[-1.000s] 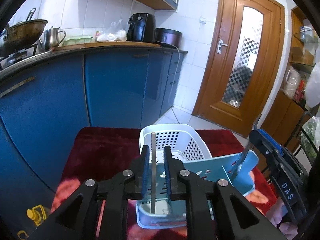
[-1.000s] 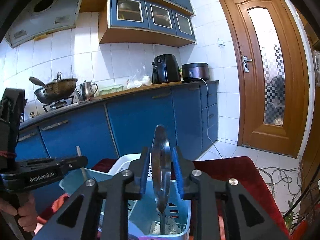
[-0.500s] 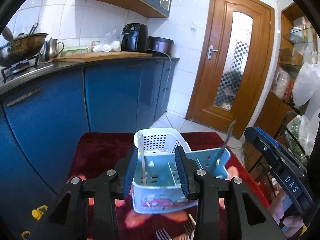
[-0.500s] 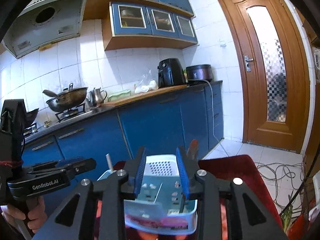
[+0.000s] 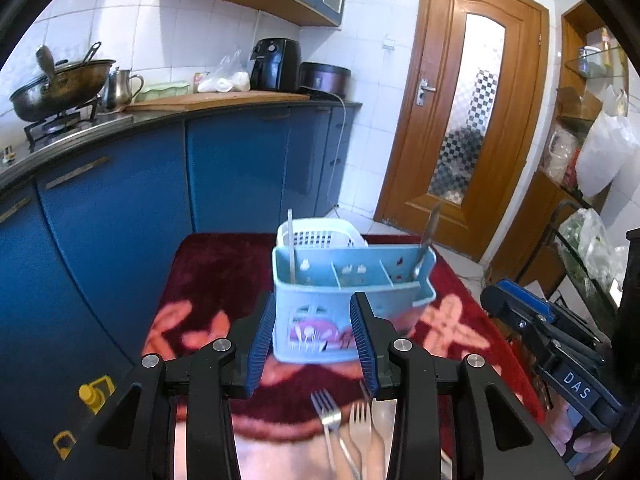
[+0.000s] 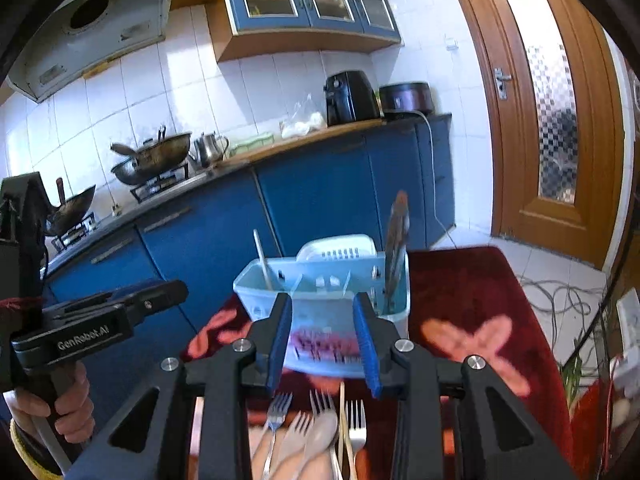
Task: Organize utensils
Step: 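Withdraw both tools from the holder back toward the utensils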
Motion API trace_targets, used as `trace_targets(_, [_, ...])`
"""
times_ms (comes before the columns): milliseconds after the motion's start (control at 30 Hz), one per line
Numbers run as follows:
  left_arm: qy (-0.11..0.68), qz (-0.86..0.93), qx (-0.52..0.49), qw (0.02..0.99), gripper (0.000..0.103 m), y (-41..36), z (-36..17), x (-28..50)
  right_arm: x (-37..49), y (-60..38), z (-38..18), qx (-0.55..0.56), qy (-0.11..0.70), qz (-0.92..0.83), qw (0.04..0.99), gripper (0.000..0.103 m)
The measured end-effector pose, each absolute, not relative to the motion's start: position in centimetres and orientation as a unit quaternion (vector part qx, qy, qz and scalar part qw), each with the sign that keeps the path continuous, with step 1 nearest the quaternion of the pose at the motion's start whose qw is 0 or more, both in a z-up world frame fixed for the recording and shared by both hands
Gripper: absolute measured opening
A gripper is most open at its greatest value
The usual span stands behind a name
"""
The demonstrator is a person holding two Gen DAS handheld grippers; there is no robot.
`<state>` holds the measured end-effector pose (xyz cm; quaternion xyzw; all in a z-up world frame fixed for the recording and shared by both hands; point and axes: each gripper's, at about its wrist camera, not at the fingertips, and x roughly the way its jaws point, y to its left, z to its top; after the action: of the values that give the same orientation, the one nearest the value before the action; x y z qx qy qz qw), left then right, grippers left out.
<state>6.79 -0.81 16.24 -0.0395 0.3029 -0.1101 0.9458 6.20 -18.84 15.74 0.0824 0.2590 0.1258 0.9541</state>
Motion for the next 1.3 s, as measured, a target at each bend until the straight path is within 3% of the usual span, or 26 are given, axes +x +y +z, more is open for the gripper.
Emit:
trace_targets(133, [0.318, -0.109, -0.045, 0.941, 0.041, -0.4, 15.4, 5.4, 4.9, -18.9, 14.4, 0.076, 0.270, 0.122, 0.952, 0.039])
trace_targets(900, [0.425, -0.110, -0.036, 0.898, 0.041, -0.9, 5.9, 4.3, 4.1, -19.0, 5.6, 0.074, 0.383, 0.133, 0.911, 0.041])
trace_targets(1300, [0.472, -0.116, -0.031, 0.874, 0.041, -1.9, 1.8, 5.3, 5.0, -18.5, 2.7, 0.042, 0.425, 0.128, 0.895, 0.022])
